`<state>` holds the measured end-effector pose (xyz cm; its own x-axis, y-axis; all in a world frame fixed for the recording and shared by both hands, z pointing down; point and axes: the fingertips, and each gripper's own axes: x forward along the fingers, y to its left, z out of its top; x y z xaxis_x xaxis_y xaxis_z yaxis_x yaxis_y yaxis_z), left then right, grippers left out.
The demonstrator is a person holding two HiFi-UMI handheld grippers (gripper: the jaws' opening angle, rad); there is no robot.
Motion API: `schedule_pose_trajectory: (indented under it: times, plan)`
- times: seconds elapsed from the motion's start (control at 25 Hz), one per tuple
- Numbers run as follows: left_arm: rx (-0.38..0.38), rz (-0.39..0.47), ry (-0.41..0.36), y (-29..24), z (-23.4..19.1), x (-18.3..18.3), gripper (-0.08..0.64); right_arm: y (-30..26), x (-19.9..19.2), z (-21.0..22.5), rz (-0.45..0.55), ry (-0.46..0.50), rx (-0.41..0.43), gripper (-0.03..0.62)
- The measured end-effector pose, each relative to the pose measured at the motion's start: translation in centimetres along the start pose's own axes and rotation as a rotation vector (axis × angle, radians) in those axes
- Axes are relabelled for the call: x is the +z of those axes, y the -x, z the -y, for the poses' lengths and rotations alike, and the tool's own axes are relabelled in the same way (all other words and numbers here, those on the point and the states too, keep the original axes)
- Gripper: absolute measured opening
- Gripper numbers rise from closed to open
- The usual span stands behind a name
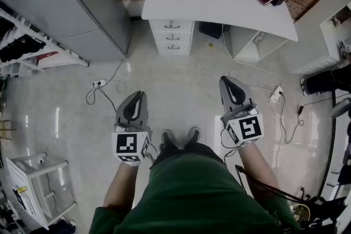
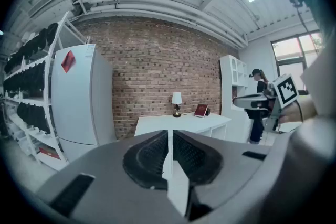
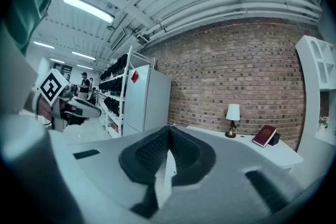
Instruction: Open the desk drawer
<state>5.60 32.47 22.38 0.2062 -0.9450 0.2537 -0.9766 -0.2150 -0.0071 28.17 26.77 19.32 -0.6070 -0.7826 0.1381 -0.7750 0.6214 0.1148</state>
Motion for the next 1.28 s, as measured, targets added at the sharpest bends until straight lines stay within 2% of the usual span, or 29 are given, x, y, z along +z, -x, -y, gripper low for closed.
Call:
schedule_pose_trajectory:
  times: [0.24,0.48,0.68,0.88,1.0,1.12,1.28]
  plan:
    - [-0.001,-0.018,0.016,1.2,-1.6,-2.3,0.025,0.1,-0.8,-2.2,-0.013,0.028,-0.008,0.0]
    - [-0.021,-0.006,0.005,1.8,-1.3,-1.9,0.026,1.0,-0.9,-2.8,-0.015,0.039,-0.018,0.0]
    - [-0.006,-0.001,-0.007,1.6,-1.2,-1.3,0.026,1.3,-0.8,-2.3,-0.004,0.058,-0.013,0.002]
    - [0.022,-0.004,0.003,1.0,0.1,-0.9,0.025,1.2,-0.6,-0.7,0.013,0.09,0.027,0.002]
    - [0.051,0.004,0.003,1.0,0.6,-0.8,0.026,0.3,-1.4,-0.1,0.008,0.073,0.06,0.002]
    - [0.086,0.008,-0.01,1.2,0.6,-0.9,0.026,-0.8,-2.5,-0.4,-0.007,0.042,0.104,0.001]
    - [0.11,-0.002,-0.01,0.7,-0.4,-1.2,0.025,-2.3,-3.2,-0.8,-0.024,0.07,0.127,0.001]
